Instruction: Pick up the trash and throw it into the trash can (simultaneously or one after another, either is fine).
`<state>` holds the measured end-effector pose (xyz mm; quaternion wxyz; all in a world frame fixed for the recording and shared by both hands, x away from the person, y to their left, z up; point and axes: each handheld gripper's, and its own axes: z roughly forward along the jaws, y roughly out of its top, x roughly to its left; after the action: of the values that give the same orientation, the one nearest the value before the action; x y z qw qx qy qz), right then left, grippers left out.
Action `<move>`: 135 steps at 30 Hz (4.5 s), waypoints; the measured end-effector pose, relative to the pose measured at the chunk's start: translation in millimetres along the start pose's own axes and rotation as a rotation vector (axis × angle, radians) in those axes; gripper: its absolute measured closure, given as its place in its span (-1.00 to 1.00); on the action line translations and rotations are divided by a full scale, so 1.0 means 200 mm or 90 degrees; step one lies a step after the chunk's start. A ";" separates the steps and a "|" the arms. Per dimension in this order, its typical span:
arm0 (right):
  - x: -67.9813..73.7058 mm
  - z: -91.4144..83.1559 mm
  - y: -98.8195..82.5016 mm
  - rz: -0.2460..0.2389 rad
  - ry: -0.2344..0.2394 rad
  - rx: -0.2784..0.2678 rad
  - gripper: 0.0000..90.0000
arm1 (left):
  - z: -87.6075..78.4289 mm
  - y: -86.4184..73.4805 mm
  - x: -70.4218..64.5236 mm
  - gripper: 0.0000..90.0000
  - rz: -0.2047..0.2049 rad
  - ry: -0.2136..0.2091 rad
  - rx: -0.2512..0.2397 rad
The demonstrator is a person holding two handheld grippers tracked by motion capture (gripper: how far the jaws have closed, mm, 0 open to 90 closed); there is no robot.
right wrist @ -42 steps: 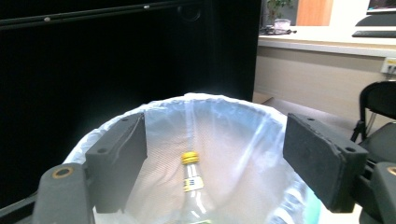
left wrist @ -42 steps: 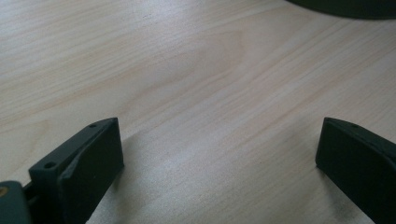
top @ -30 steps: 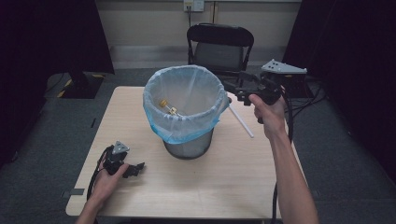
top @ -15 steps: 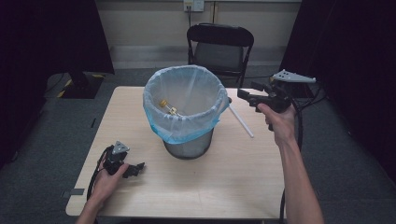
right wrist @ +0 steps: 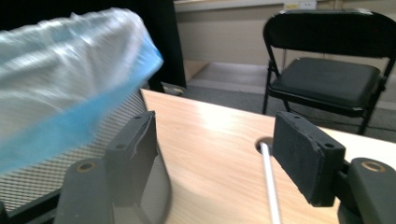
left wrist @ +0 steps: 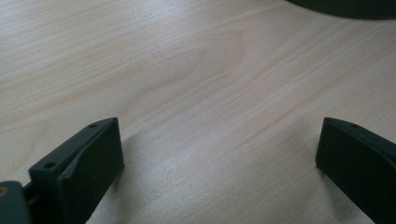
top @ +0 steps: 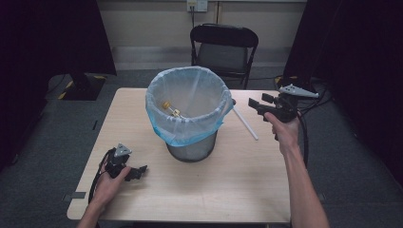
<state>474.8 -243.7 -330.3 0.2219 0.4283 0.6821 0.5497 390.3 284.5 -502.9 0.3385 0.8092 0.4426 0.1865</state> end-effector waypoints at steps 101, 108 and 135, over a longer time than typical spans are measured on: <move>-0.22 0.24 -0.62 0.043 -0.120 0.230 0.79 | 0.00 0.00 0.00 -0.99 0.001 0.001 0.002; -0.20 0.24 -0.59 0.040 -0.104 0.213 0.79 | 0.00 0.00 0.00 -0.99 0.001 0.001 0.001; -0.09 0.16 -0.42 0.019 -0.068 0.134 0.79 | 0.00 0.00 0.00 -0.99 0.001 0.001 0.001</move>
<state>480.6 -244.0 -421.1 0.2039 0.4880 0.7166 0.4547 390.1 284.5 -502.8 0.3373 0.8095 0.4425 0.1874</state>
